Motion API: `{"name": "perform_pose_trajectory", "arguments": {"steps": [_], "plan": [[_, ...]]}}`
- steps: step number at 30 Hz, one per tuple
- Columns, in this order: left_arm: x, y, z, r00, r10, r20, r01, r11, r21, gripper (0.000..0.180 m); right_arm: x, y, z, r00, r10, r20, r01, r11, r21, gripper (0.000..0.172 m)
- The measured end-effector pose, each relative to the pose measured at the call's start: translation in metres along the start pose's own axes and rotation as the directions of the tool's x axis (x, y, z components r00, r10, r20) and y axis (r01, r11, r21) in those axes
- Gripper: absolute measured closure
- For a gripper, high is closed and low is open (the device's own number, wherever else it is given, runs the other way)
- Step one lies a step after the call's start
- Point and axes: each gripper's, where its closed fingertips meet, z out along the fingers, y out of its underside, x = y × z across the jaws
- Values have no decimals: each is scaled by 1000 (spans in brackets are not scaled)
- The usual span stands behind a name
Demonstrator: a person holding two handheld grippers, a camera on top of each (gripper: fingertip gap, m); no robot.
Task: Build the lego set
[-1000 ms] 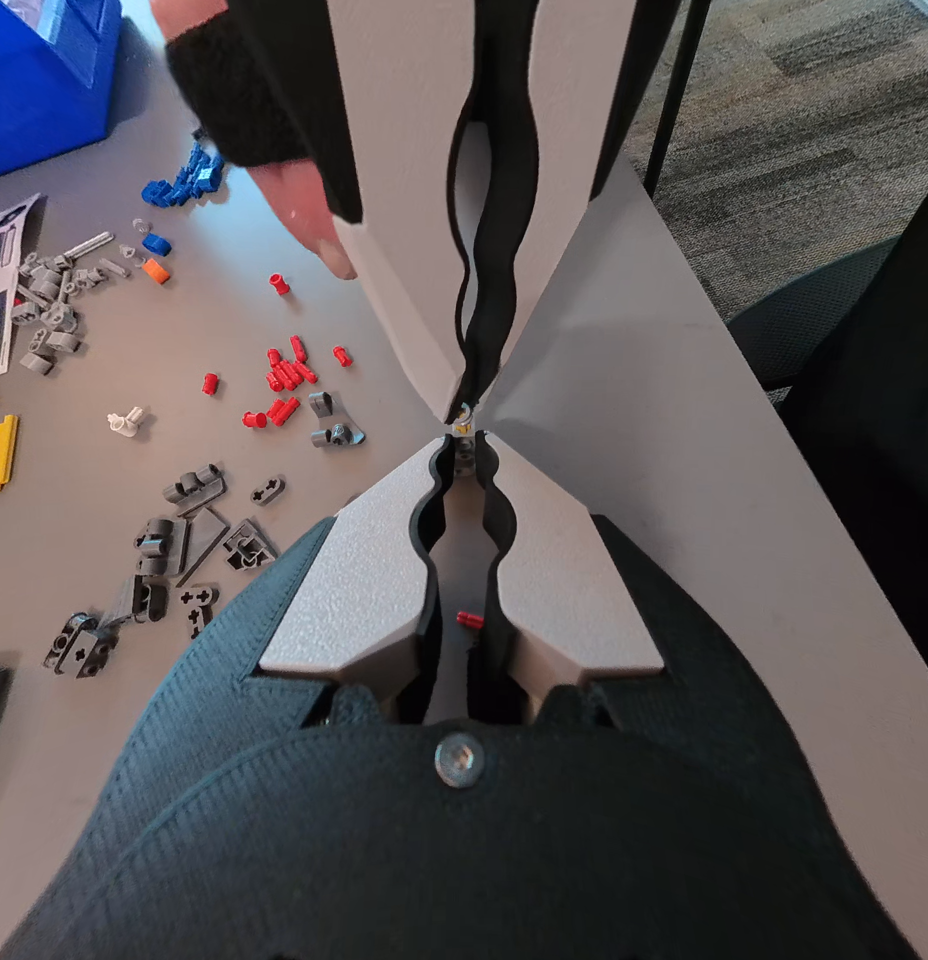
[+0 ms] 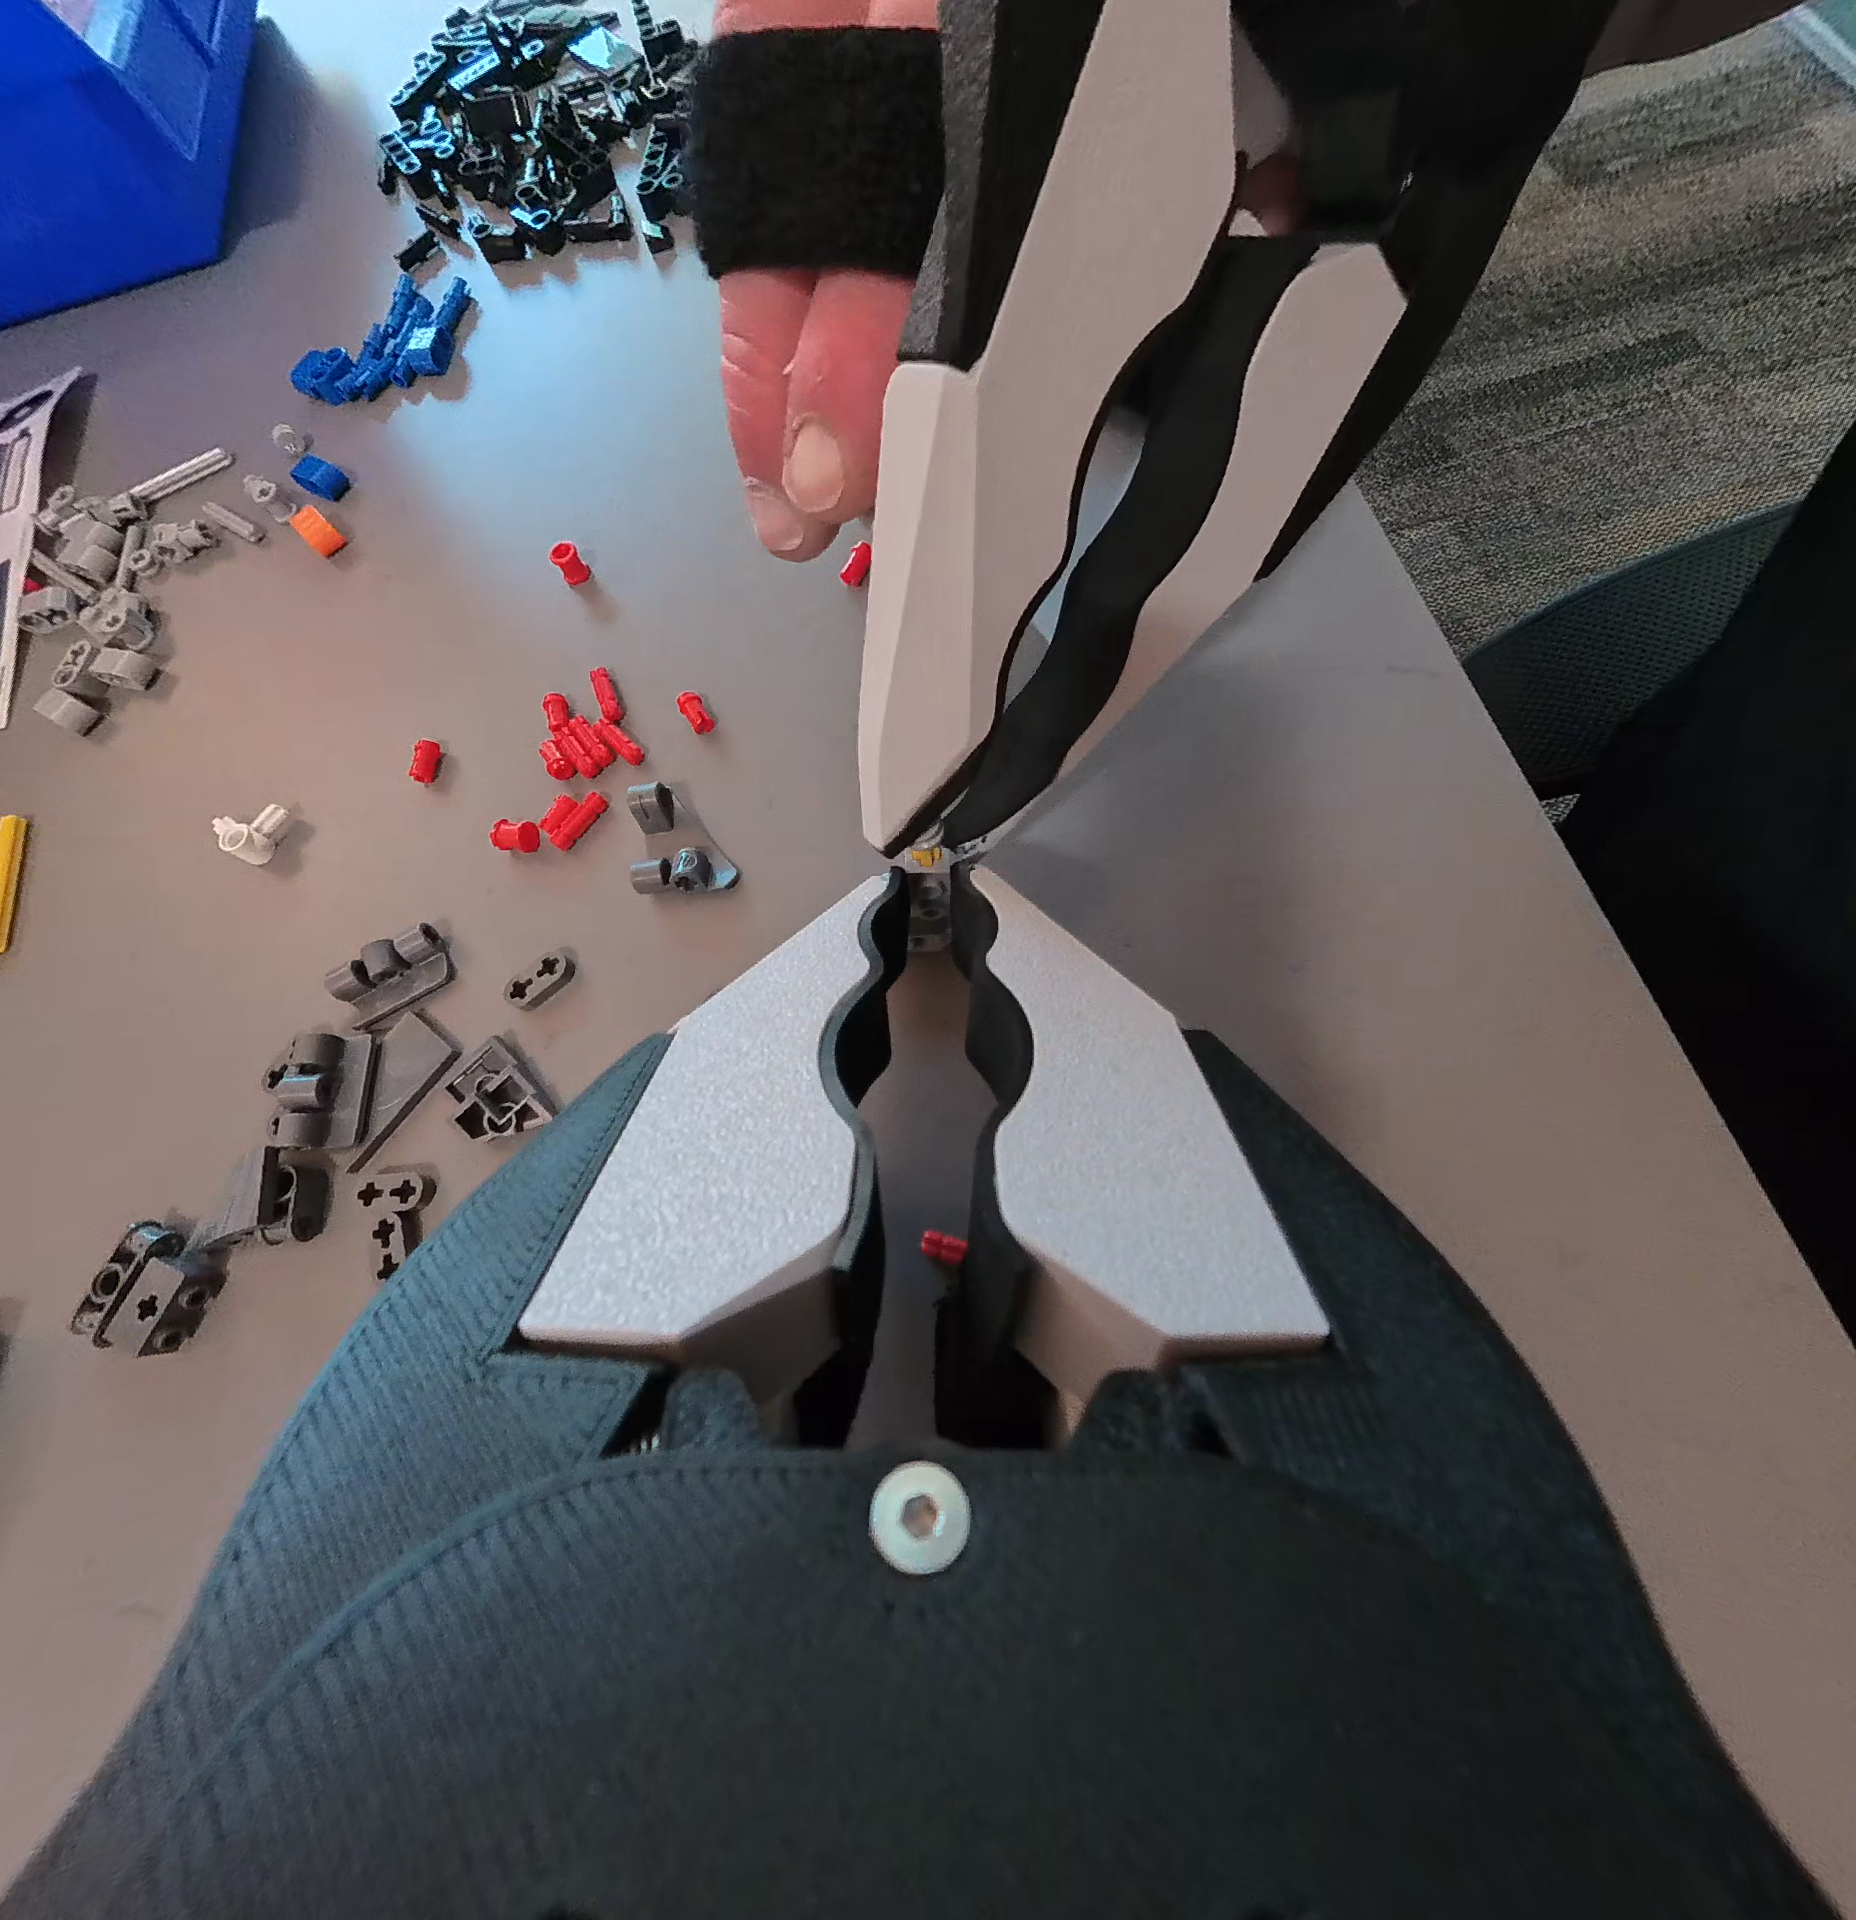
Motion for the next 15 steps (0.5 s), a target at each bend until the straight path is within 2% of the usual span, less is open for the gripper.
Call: {"name": "perform_pose_trajectory", "arguments": {"steps": [8, 12, 15], "plan": [[-1, 0, 0, 1000, -4, 4, 4, 1000, -1, 174, 1, 1, 0, 997, -28, -77, 27, 1000, -11, 159], [-2, 0, 0, 1000, -6, 6, 6, 1000, -1, 174, 2, 2, 0, 997, -26, -70, 25, 1000, -18, 158], [-2, 0, 0, 1000, -4, 7, 4, 1000, 0, 174, 5, 1, -1, 997, -19, -70, 19, 1000, -14, 150]]}}
